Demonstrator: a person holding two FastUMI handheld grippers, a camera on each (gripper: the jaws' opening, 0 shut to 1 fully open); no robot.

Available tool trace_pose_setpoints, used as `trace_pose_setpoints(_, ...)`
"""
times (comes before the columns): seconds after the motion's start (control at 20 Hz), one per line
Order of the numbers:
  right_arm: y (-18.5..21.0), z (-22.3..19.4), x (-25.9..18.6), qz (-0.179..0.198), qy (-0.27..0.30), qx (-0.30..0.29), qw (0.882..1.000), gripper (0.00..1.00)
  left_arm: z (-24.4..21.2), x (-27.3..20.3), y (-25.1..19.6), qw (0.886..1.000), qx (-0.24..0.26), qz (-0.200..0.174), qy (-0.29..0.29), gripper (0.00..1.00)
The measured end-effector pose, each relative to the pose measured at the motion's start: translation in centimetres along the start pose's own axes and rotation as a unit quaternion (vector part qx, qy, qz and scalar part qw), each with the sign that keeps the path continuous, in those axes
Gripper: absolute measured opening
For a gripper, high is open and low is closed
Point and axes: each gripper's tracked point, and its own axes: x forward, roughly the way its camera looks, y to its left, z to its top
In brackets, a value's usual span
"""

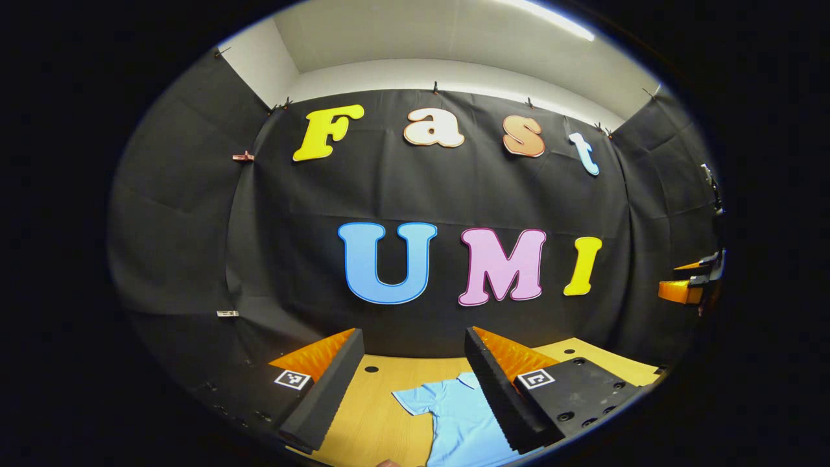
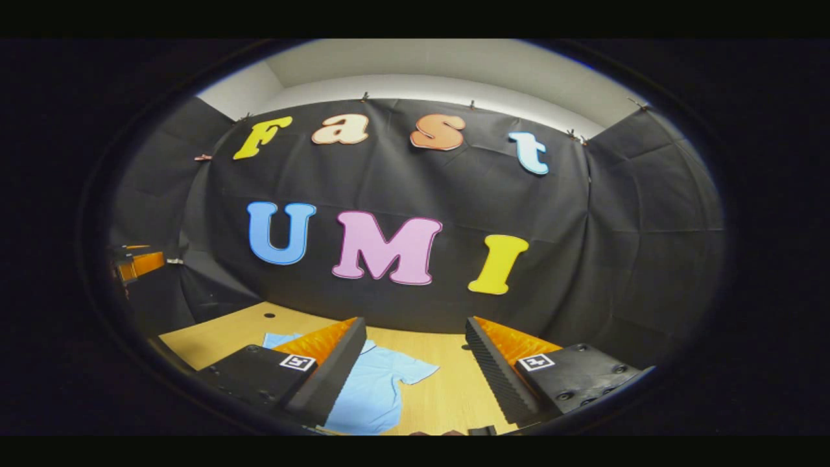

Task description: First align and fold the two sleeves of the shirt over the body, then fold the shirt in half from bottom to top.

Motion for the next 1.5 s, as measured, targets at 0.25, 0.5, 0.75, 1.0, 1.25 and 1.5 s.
trace_pose_setpoints(0.25, -0.3, -0.1, -0.1, -0.001, 0.001, -0.003, 1.0, 0.97, -0.4, 0.4, -0.7, 1.0, -0.001, -0.009, 0.003, 0.99)
trace_pose_setpoints(0.5, -0.6, -0.3, 0.1, -0.004, 0.003, 0.001, 1.0, 0.97, -0.1, 0.5, -0.7, 1.0, 0.0, -0.009, 0.0, 1.0)
trace_pose_setpoints(0.75, -0.5, -0.4, 0.2, -0.002, 0.005, 0.002, 1.0, 0.97, -0.1, 0.3, -0.6, 1.0, 0.001, -0.009, 0.001, 0.99)
trace_pose_setpoints(1.0, -0.2, 0.0, 0.3, 0.002, 0.002, 0.001, 1.0, 0.97, 0.1, 0.2, -0.3, 1.0, 0.002, -0.005, -0.001, 1.0)
trace_pose_setpoints(1.25, 0.0, 0.6, 0.2, 0.006, -0.001, -0.005, 1.0, 0.97, 0.0, 0.2, -0.2, 1.0, -0.002, -0.004, 0.0, 1.0)
trace_pose_setpoints(1.5, 0.0, 1.5, 0.4, 0.008, -0.003, -0.014, 1.0, 0.99, 0.1, 0.0, 0.0, 1.0, -0.001, -0.007, -0.001, 1.0)
